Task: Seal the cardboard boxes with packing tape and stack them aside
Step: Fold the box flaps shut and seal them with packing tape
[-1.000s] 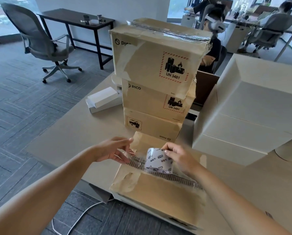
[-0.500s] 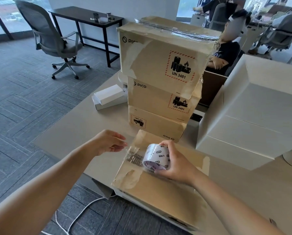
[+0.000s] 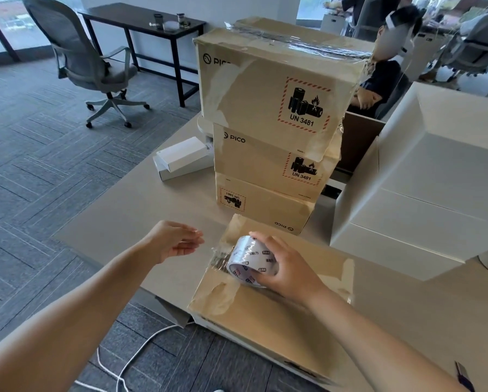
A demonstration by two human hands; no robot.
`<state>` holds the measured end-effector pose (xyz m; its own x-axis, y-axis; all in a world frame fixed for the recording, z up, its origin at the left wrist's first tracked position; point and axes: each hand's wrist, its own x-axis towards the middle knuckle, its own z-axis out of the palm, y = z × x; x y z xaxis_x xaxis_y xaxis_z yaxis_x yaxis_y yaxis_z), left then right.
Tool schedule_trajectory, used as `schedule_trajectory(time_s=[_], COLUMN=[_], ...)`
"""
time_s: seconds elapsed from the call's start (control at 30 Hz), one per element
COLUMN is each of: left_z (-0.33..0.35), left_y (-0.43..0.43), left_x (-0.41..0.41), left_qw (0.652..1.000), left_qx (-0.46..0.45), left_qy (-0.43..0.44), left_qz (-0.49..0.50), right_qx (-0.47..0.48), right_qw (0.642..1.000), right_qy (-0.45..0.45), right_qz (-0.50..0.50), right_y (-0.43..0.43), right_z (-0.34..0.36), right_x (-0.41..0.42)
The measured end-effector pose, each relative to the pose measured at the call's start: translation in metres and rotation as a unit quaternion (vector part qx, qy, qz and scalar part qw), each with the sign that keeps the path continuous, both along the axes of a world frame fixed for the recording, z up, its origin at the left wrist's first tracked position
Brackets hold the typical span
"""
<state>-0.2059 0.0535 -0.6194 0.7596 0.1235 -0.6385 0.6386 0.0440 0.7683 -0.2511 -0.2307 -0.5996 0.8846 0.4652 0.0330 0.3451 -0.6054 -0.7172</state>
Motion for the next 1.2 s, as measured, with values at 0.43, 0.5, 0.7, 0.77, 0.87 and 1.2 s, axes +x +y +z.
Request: schedule_trajectory(time_s=[0.43, 0.5, 0.7, 0.77, 0.87, 1.2], left_z=[0.001, 0.001, 0.004, 0.006, 0.003, -0.016], left_y=[0.016, 0.015, 0.027, 0.032, 0.036, 0.039], left_x=[-0.001, -0.001, 0.000, 0.000, -0.001, -0.001], left_qw=[0.999, 0.999, 0.999, 0.999, 0.999, 0.997], left_qx=[-0.021, -0.022, -0.007, -0.016, -0.021, 0.015], left_qy=[0.001, 0.006, 0.002, 0.008, 0.020, 0.029], left_qz=[0.046, 0.039, 0.049, 0.034, 0.037, 0.067], right_qx=[-0.002, -0.013, -0.140, -0.171, -0.202, -0.202], right_qw=[1.000, 1.000, 0.988, 0.984, 0.979, 0.977], right_qy=[0.030, -0.005, -0.066, -0.043, -0.030, -0.061], right_qz=[0.003, 0.005, 0.000, 0.003, 0.014, -0.015], right_y=[-0.019, -0.017, -0.028, -0.032, -0.027, -0.008], right_z=[0.003, 0.004, 0.010, 0.013, 0.016, 0.017], right_x=[0.003, -0.003, 0.006, 0.007, 0.006, 0.002])
